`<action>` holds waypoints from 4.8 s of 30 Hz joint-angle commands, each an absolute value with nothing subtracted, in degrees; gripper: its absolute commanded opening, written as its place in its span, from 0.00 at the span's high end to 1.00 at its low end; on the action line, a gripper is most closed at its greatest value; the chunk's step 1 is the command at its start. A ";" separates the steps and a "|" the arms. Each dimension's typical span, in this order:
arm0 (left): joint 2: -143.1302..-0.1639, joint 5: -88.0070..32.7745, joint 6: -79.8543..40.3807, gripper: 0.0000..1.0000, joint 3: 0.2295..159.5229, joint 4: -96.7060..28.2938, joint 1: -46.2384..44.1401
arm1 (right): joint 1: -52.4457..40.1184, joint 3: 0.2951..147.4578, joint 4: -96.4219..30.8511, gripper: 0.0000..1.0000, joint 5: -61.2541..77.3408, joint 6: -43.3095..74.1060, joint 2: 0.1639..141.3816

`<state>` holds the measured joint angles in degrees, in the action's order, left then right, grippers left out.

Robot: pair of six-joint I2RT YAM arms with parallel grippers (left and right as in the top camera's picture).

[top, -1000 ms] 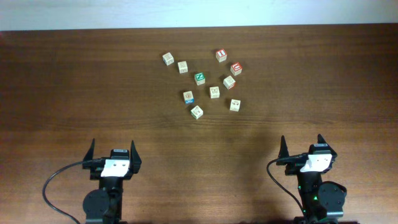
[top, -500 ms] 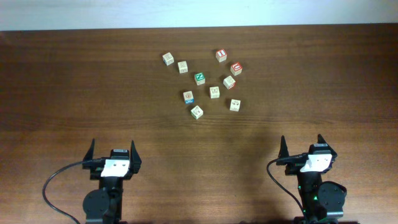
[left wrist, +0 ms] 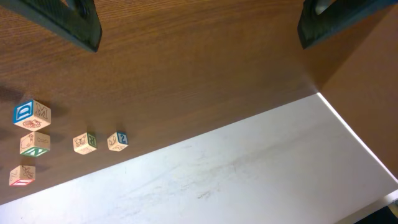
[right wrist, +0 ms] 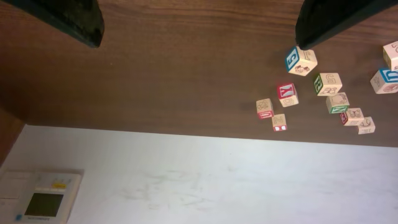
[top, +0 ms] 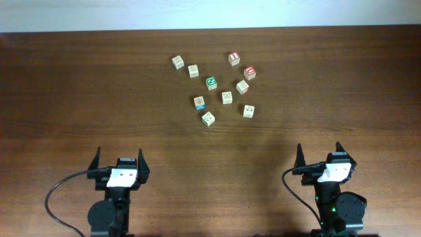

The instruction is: Rotate 3 blocks

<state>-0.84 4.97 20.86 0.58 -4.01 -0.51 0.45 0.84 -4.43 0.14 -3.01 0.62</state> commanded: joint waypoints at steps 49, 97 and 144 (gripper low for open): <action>-38.13 -11.49 21.76 0.01 43.88 -16.03 -0.32 | 0.78 45.15 -13.41 0.02 15.55 1.13 38.46; -103.18 -23.14 14.57 0.01 87.29 -51.75 -3.38 | -20.25 88.47 -56.53 0.73 3.42 18.20 121.91; -103.18 -2.33 -3.86 0.01 87.26 -51.53 -2.24 | -23.99 102.43 -33.08 0.41 -1.08 12.88 132.51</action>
<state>-102.67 -2.81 -2.90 86.37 -51.44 -2.35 -23.16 102.02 -33.45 -1.65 13.45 130.04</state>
